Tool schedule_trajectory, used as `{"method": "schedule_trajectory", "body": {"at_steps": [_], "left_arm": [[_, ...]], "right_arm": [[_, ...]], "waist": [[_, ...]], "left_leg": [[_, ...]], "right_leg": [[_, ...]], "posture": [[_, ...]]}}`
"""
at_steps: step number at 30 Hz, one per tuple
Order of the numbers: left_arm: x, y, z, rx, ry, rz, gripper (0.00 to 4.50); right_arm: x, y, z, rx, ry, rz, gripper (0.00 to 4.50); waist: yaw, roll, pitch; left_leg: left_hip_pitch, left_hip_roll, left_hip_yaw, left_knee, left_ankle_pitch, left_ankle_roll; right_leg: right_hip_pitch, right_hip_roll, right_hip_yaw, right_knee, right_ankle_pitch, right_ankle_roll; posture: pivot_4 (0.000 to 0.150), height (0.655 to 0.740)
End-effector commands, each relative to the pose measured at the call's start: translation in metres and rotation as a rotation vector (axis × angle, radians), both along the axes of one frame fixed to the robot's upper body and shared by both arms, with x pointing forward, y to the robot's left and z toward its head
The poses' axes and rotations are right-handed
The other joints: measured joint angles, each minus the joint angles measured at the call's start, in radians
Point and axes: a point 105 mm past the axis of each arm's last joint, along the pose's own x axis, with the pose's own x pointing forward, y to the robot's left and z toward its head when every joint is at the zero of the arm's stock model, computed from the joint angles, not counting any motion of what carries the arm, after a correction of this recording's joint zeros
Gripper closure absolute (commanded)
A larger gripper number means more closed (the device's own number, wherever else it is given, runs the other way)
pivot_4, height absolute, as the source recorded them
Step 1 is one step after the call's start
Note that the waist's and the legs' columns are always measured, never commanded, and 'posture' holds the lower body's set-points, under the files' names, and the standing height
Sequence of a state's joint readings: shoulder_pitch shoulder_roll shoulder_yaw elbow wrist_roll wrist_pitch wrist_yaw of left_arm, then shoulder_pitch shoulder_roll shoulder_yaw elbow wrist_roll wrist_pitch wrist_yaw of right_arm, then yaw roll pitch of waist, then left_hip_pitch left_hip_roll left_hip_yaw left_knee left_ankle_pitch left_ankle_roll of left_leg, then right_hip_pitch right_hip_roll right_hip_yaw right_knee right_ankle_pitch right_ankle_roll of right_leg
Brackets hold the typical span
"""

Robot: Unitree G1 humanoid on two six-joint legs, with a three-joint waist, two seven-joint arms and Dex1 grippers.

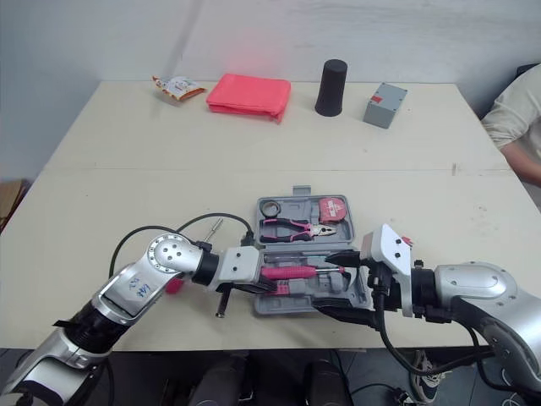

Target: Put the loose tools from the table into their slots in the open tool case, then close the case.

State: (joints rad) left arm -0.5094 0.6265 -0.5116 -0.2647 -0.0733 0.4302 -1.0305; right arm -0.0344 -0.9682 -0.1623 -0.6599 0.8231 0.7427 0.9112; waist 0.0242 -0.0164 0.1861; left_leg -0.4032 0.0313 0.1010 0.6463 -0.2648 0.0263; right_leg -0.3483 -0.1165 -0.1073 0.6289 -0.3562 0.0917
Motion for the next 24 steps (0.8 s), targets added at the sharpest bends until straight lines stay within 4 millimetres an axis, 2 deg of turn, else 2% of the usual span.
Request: {"method": "schedule_trajectory", "body": {"at_steps": [1, 3, 5, 8, 11, 14, 17, 21, 22, 24], "left_arm": [[0.004, 0.018, -0.039, 0.163, 0.05, 0.073, 4.47], [0.006, 0.018, -0.039, 0.165, 0.052, 0.089, 4.47], [0.005, 0.016, -0.031, 0.12, 0.063, 0.09, 4.47], [-0.003, 0.012, 0.001, -0.067, 0.088, 0.075, 4.47], [-0.008, 0.023, 0.023, -0.201, 0.122, 0.135, 4.47], [-0.025, 0.049, 0.055, -0.388, 0.24, 0.222, 3.64], [-0.021, 0.095, 0.073, -0.502, 0.236, 0.47, 2.26], [-0.011, 0.176, 0.066, -0.489, 0.138, 0.847, 0.51], [-0.011, 0.186, 0.065, -0.479, 0.12, 0.886, 0.08], [-0.013, 0.212, 0.07, -0.526, 0.099, 0.98, 0.02]], "right_arm": [[-0.002, 0.002, 0.007, 0.006, -0.034, 0.016, 0.0], [-0.001, 0.002, 0.009, 0.007, -0.039, 0.015, 0.0], [0.001, 0.001, 0.01, 0.007, -0.042, 0.012, 0.0], [0.004, -0.003, 0.011, 0.006, -0.06, -0.024, 0.0], [0.013, -0.012, 0.016, 0.01, -0.12, -0.107, 0.0], [0.026, -0.037, 0.026, 0.007, -0.197, -0.286, 0.0], [0.013, -0.07, 0.031, 0.024, -0.172, -0.421, 0.0], [-0.002, -0.116, 0.023, -0.018, -0.147, -0.619, 0.0], [-0.004, -0.122, 0.022, -0.026, -0.143, -0.638, 0.0], [-0.008, -0.139, 0.019, -0.031, -0.14, -0.715, 0.0]], "waist": [[0.001, 0.0, 0.0], [0.001, 0.0, 0.0], [0.001, 0.0, 0.0], [0.0, 0.0, 0.0], [-0.008, 0.001, 0.0], [-0.016, 0.001, 0.0], [-0.006, 0.001, 0.001], [0.002, 0.001, 0.001], [0.001, 0.001, 0.001], [0.001, 0.001, 0.001]], "left_leg": [[0.001, 0.0, -0.001, 0.0, -0.001, 0.001], [0.003, 0.0, -0.003, 0.0, -0.004, 0.004], [0.003, 0.0, -0.004, 0.0, -0.004, 0.004], [0.003, 0.0, -0.004, 0.0, -0.004, 0.004], [0.0, 0.001, -0.005, 0.0, -0.003, 0.002], [-0.003, 0.001, -0.005, -0.001, 0.0, -0.003], [-0.002, 0.001, -0.006, 0.0, 0.0, -0.003], [0.0, 0.0, -0.007, 0.0, -0.001, -0.002], [0.0, 0.0, -0.007, -0.001, -0.004, 0.003], [0.0, 0.0, -0.006, -0.001, -0.005, 0.003]], "right_leg": [[0.002, 0.0, 0.0, -0.001, 0.0, 0.0], [0.005, 0.0, -0.001, -0.002, 0.0, 0.0], [0.005, -0.001, -0.001, -0.002, 0.0, 0.0], [0.005, -0.001, -0.002, -0.002, 0.0, 0.0], [0.002, -0.001, -0.003, -0.002, 0.0, -0.001], [0.0, 0.0, -0.004, -0.001, -0.001, -0.001], [0.001, 0.0, -0.005, -0.001, -0.001, -0.001], [0.004, 0.0, -0.006, -0.002, -0.001, -0.001], [0.004, 0.0, -0.005, -0.002, -0.001, -0.001], [0.004, 0.0, -0.004, -0.002, -0.001, -0.001]], "posture": [[0.15, 0.7361], [0.15, 0.7361], [0.15, 0.7361], [0.15, 0.7361], [0.15, 0.7361], [0.15, 0.7361], [0.15, 0.7361], [0.15, 0.7361], [0.15, 0.7361], [0.15, 0.7361]]}}
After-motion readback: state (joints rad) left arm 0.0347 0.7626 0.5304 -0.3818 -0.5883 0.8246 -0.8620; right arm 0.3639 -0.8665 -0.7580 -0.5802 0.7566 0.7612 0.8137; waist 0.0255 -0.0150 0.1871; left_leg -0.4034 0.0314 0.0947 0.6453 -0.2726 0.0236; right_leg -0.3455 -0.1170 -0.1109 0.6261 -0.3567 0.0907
